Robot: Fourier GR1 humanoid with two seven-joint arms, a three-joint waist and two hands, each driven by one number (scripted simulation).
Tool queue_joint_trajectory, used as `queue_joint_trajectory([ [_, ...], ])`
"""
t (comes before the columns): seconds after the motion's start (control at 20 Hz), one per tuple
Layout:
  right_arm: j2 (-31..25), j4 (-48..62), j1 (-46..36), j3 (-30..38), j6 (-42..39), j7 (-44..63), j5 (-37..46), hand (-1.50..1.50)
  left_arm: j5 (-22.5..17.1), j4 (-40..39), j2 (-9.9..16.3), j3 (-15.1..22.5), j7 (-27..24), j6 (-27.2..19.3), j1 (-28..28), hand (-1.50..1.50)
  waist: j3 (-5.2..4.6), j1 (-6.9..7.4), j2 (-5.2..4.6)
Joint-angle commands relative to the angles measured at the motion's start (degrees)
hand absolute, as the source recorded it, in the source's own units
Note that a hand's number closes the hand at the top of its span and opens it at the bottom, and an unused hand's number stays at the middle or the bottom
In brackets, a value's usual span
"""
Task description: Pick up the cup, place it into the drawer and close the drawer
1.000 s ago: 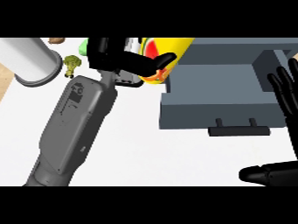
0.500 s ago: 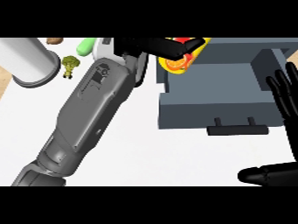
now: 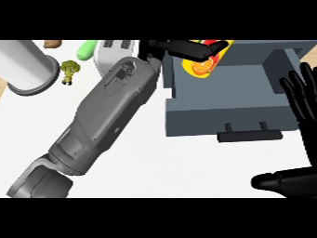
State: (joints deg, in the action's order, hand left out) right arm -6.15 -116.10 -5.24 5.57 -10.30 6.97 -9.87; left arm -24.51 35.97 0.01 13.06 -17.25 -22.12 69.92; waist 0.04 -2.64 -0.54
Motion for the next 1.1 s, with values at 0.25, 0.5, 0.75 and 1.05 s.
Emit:
queue_joint_trajectory([
  [0.25, 2.6, -0.5, -0.3, -3.6, 1.1, -1.2, 2.4, -1.50, -6.1, -9.0, 0.0, 10.6, -5.9, -1.8, 1.4, 1.50, 0.02, -1.85, -0.45],
  [0.5, -1.1, 3.2, -3.4, 0.9, -2.2, -0.7, -2.7, -1.50, -8.7, -12.0, 0.0, 14.2, -5.6, -1.7, 2.4, 1.50, 0.07, -2.76, -0.84],
  [0.75, 0.3, 1.1, -3.9, -1.1, -0.2, 0.7, -0.8, -1.50, -8.5, -13.7, 0.0, 19.5, -2.1, -4.8, 4.9, 1.50, 0.07, -3.56, -0.85],
  [1.05, 1.5, 0.9, -2.2, -1.9, -1.5, -0.9, -2.7, -1.50, -10.6, -14.4, 0.0, 20.6, -2.6, -6.7, 5.9, -1.50, 0.09, -4.84, -1.27],
])
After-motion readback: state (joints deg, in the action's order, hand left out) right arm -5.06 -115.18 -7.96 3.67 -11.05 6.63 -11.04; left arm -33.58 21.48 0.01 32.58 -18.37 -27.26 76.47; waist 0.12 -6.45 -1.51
